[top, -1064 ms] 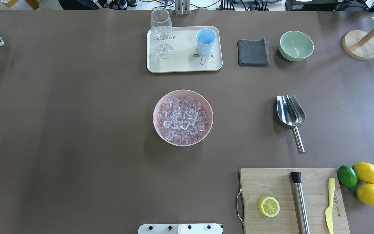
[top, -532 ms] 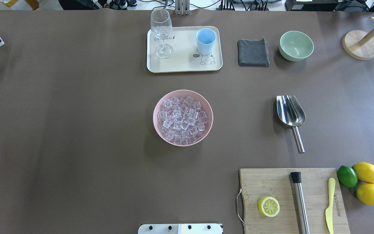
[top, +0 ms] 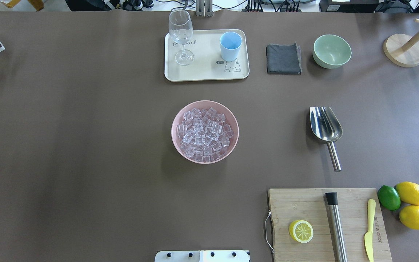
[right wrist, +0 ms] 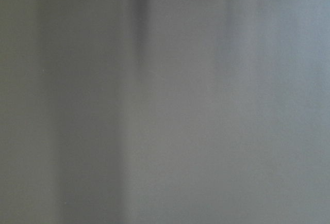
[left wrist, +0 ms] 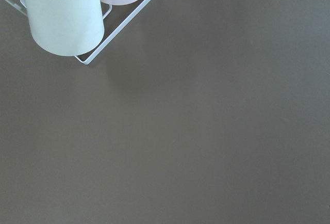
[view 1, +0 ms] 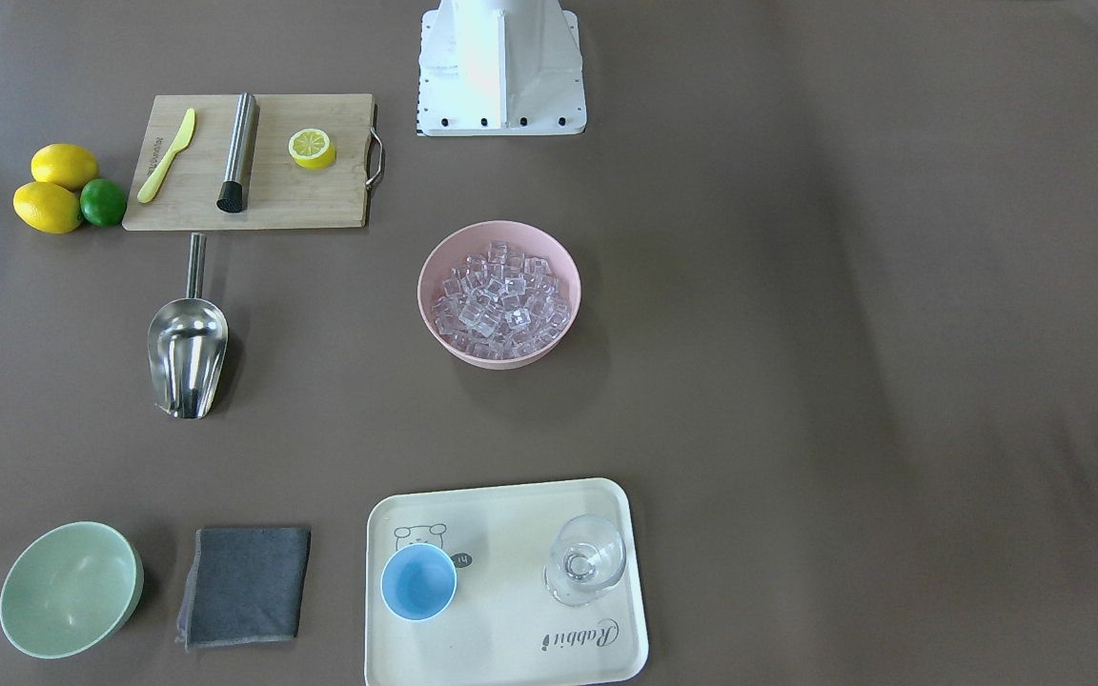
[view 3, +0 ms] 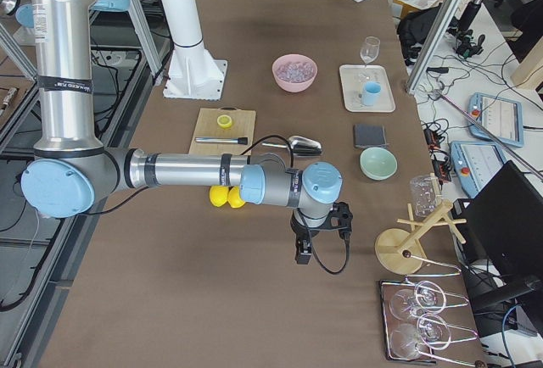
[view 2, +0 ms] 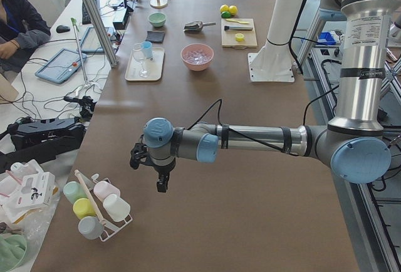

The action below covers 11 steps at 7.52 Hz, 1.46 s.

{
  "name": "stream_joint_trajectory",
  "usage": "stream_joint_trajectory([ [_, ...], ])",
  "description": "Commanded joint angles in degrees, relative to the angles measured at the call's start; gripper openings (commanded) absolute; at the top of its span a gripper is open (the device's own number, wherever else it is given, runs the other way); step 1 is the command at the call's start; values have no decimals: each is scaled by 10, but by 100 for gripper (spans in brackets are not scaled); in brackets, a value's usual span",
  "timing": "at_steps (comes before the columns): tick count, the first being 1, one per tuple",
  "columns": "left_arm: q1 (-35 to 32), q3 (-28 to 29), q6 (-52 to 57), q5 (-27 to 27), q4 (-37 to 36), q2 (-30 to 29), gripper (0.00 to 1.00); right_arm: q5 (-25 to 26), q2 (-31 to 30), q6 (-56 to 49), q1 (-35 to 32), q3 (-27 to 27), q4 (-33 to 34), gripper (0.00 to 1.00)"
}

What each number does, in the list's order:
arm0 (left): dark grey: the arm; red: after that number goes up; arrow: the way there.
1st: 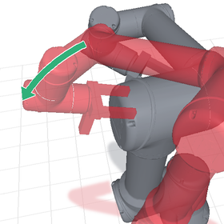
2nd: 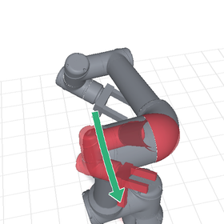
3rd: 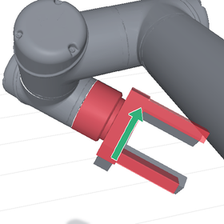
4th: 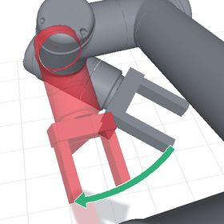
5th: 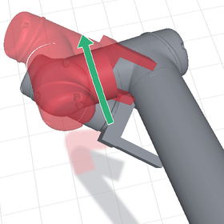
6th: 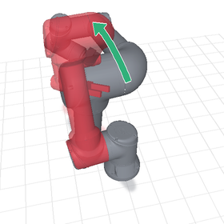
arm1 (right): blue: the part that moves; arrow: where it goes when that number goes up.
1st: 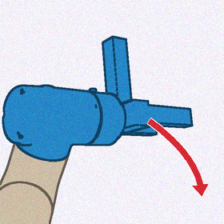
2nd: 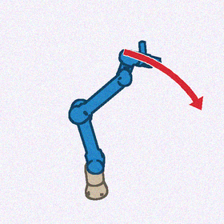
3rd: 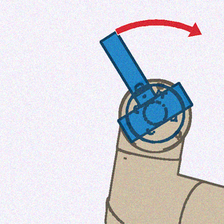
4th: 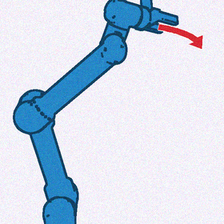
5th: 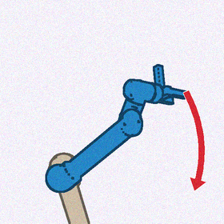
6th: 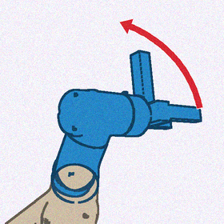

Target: Put ice in cup with scoop

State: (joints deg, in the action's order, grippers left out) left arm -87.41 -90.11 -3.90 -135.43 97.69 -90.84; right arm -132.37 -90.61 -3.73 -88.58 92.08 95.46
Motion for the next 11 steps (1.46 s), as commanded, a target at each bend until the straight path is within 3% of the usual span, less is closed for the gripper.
stream_joint_trajectory([
  [1, 4, -9, 1, -5, 3, -3, 98, -26, 3, 31, 32, 19, 0, 100],
  [3, 72, -39, -2, -6, 14, -3, 98, -26, 4, 134, 111, 88, -3, 100],
  [7, 236, -147, -6, -6, 16, -38, 98, -23, 71, 371, 252, 158, -17, 100],
  [8, 273, -161, -6, -6, 21, -52, 98, -18, 70, 410, 295, 163, -61, 100],
  [9, 314, -158, -7, -4, 80, -61, 98, -4, 70, 481, 341, 163, -121, 100],
  [11, 389, -122, -5, 0, 196, -64, 98, 29, 66, 496, 401, 161, -138, 100],
])
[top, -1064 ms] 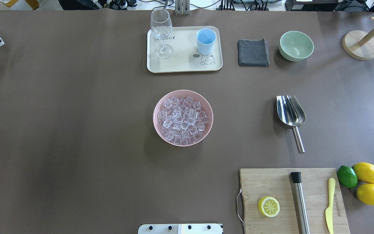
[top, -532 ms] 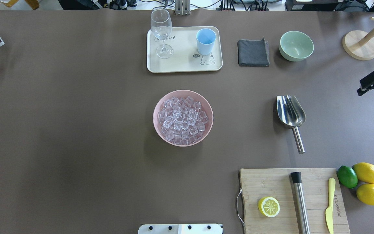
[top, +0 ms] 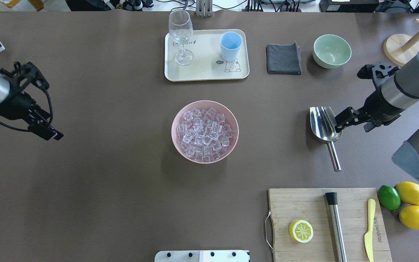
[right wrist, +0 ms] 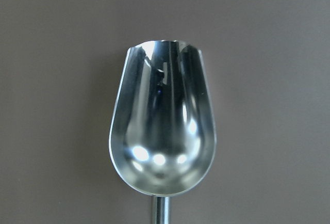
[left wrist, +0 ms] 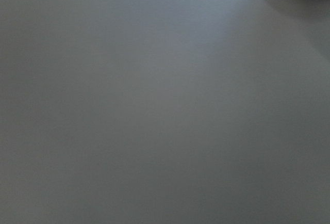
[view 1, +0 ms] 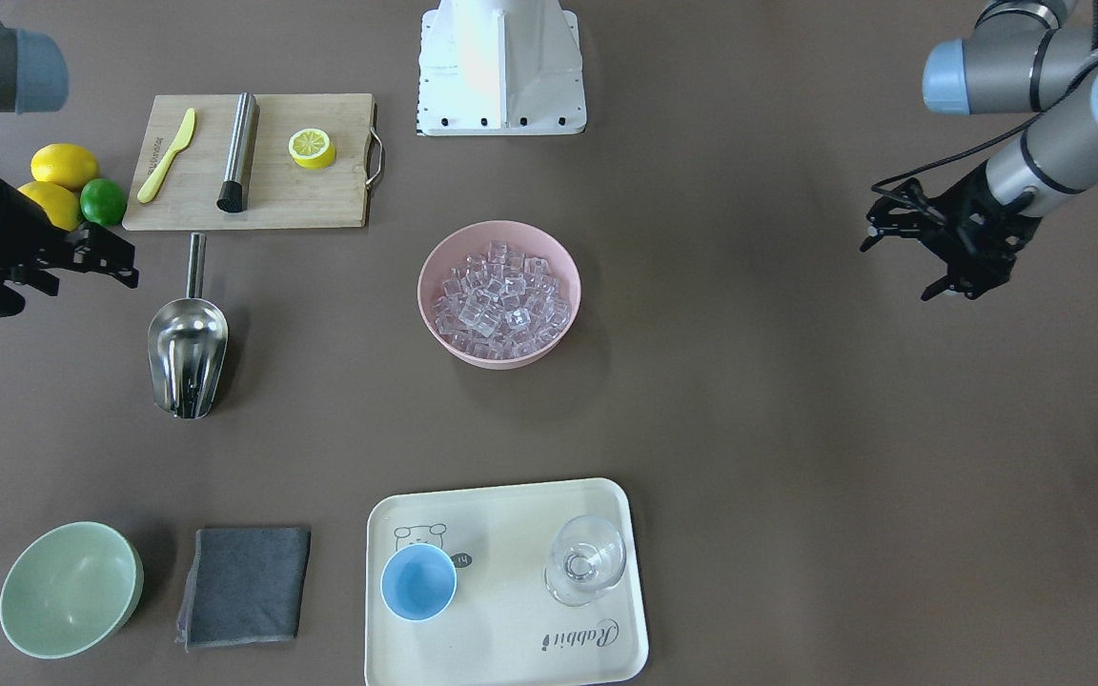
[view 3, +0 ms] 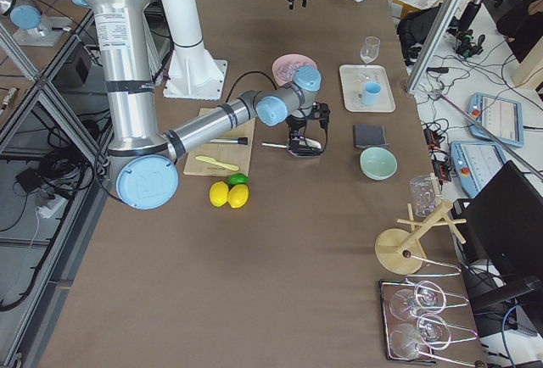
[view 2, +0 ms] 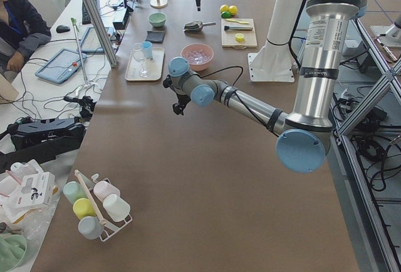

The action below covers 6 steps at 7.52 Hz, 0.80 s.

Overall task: Put ice in cup with scoop
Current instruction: 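Move the right gripper to the metal scoop while the left gripper approaches the pink bowl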

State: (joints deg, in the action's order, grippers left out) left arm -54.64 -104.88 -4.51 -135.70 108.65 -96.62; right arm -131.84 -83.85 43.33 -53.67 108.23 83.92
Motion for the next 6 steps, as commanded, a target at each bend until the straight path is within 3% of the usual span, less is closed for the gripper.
stream_joint_trajectory([
  [1, 80, 37, 1, 3, 89, -33, 98, 26, -6, 25, 65, -4, -23, 100],
  [4, 93, 88, 4, 3, 127, -96, 98, 50, -5, 25, 114, -12, -19, 100],
  [6, 149, 93, 4, 88, 175, -104, 98, 50, -11, 25, 119, -24, -18, 100],
])
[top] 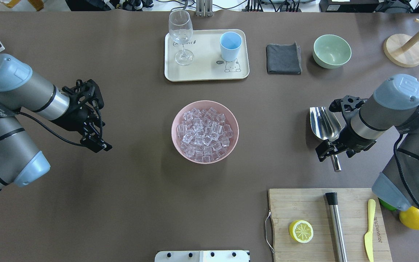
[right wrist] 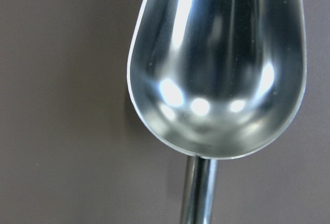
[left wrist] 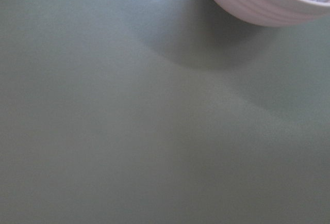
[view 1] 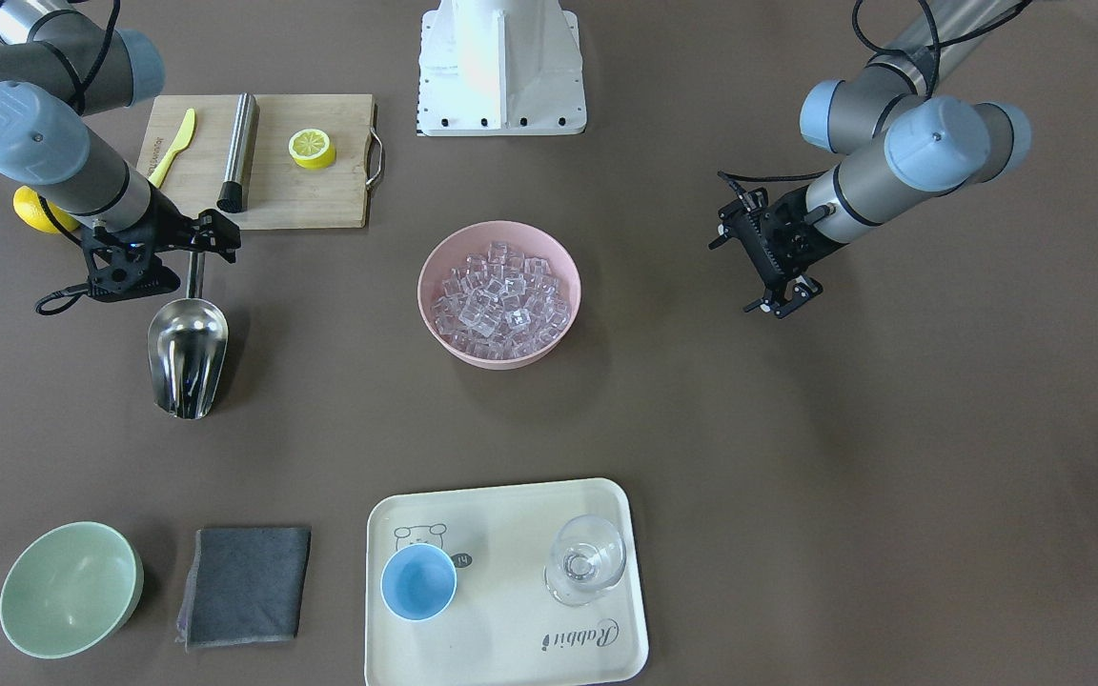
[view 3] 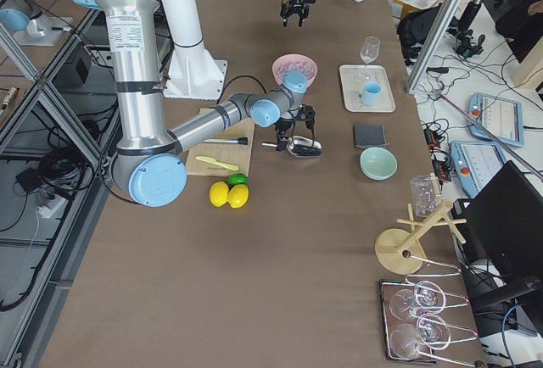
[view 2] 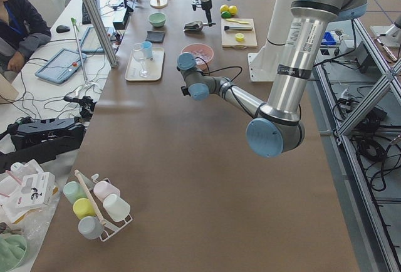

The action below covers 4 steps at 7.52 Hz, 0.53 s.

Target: Put ice in cup with scoop

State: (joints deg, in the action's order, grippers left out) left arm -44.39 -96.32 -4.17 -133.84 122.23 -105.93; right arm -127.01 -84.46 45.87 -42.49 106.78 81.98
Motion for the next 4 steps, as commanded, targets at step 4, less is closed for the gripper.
stream_joint_trajectory([
  [4, 80, 77, 91, 123, 74, -84, 98, 0, 3, 0, 7, -32, 1, 90],
])
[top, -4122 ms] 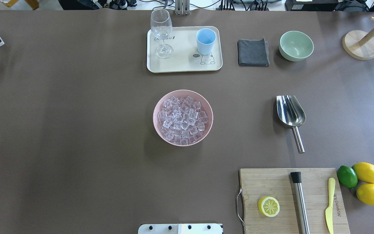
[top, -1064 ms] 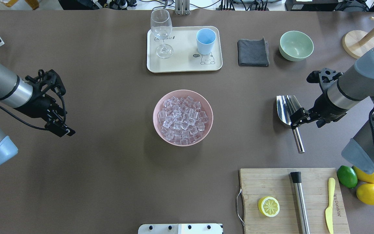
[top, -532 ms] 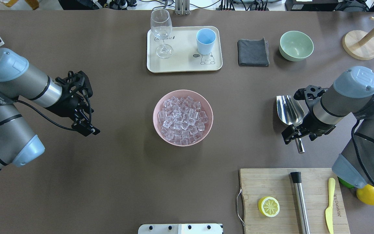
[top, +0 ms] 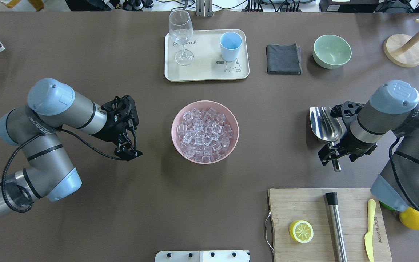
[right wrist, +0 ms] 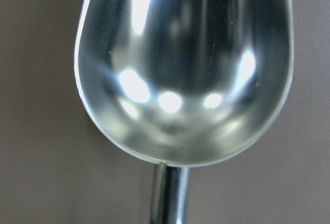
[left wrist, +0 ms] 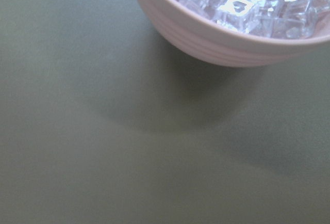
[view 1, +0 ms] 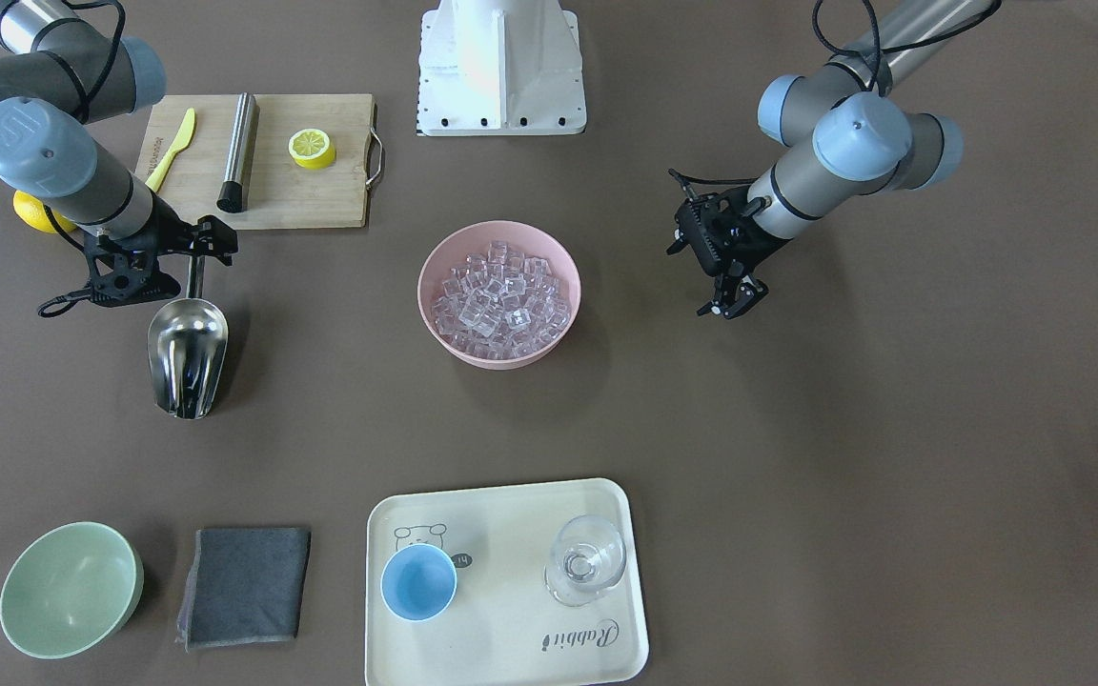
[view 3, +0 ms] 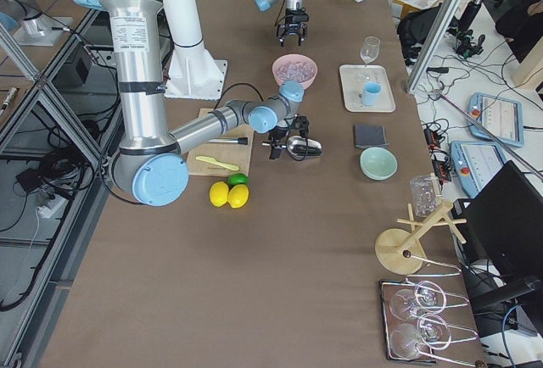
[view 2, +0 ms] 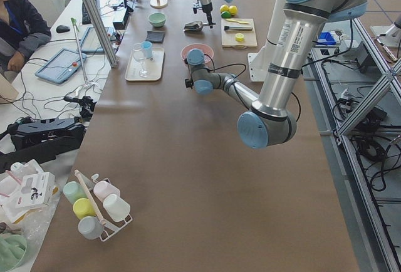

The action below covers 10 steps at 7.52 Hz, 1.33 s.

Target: Put ice in cup with scoop

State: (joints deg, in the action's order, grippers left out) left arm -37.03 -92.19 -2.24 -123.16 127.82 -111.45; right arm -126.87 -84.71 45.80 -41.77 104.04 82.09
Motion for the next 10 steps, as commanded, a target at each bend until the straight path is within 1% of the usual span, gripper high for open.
stream_joint_trajectory([
  [1, 6, 41, 106, 21, 18, -32, 98, -2, 5, 1, 0, -4, 0, 81],
  [2, 6, 53, 109, 23, 17, -51, 98, -4, 5, 1, 0, 0, 0, 45],
  [3, 7, 54, 105, 33, 17, -57, 98, -6, 4, 4, 0, 1, 1, 0],
  [4, 8, 54, 104, 34, 18, -64, 98, -7, 8, 50, 0, 1, 1, 0],
  [5, 9, 53, 102, 48, 18, -81, 98, -7, 7, 61, 0, -1, -3, 0],
  [6, 12, 54, 104, 71, 18, -84, 98, -8, 6, 60, -1, -2, -3, 0],
  [7, 18, 64, 104, 82, 31, -87, 98, -11, 6, 45, -2, 0, -3, 0],
  [8, 23, 77, 104, 82, 71, -87, 98, -12, 9, 39, -10, 7, 3, 0],
  [9, 26, 86, 106, 82, 85, -89, 98, -14, 9, 36, -18, 26, 11, 0],
  [10, 30, 92, 108, 82, 84, -97, 98, -12, 9, 35, -29, 57, 36, 0],
])
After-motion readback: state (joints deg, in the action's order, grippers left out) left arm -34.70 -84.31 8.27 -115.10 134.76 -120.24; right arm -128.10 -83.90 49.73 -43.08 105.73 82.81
